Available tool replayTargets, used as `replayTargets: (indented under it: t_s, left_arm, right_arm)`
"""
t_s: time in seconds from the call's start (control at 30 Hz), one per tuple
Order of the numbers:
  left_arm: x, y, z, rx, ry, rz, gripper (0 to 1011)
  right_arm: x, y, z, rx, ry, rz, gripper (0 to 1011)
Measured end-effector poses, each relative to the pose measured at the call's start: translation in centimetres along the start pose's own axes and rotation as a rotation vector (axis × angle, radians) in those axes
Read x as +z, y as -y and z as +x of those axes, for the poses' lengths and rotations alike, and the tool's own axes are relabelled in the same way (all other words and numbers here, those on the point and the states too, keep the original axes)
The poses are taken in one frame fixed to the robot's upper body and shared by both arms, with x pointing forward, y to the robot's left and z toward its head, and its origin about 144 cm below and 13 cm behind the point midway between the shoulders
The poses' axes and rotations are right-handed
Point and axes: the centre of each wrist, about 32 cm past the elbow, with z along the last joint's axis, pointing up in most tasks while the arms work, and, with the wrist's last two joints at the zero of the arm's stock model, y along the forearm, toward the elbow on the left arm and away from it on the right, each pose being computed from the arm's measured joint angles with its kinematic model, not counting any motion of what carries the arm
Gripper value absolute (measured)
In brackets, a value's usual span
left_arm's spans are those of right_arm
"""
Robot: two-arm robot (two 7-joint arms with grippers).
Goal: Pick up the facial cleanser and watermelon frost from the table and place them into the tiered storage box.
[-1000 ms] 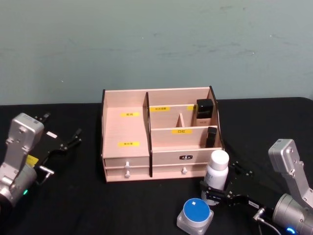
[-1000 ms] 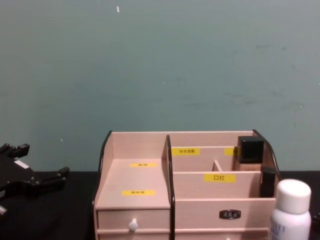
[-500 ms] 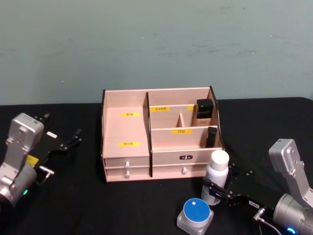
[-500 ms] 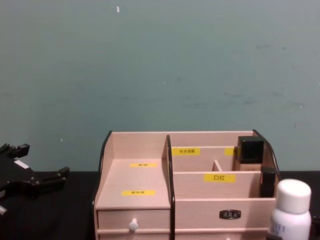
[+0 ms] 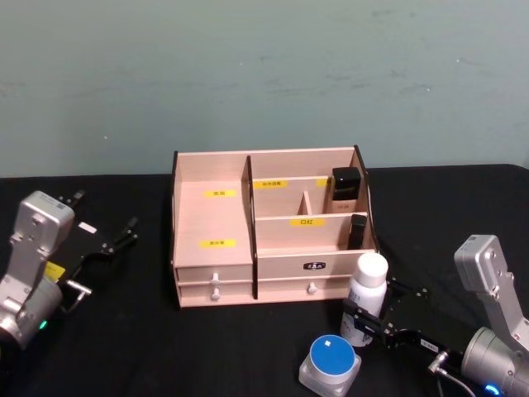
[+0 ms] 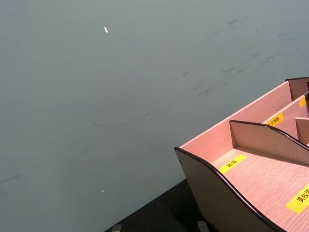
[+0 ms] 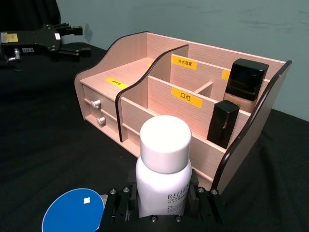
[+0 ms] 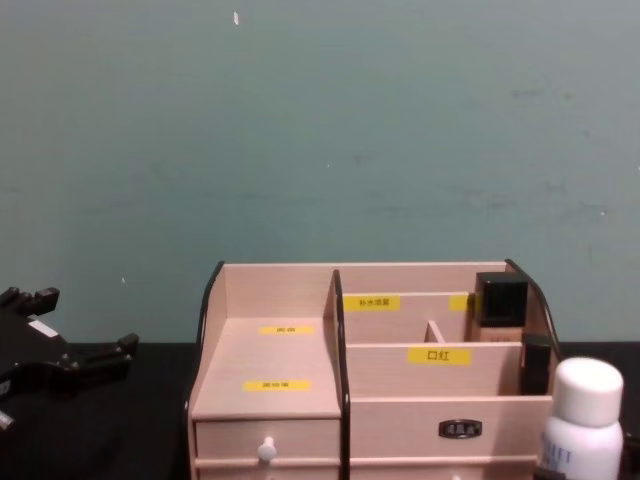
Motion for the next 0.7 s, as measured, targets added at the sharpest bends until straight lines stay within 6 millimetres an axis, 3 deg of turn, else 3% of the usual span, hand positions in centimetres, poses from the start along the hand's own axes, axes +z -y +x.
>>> replayTargets:
  t_s: [0.7]
  left_arm:
    - [0.00,0.00,0.00,0.000,0.000,0.000,1010]
  right_arm:
    - [0.04,-0.07,-0.04,0.011,-0.005,0.002,592]
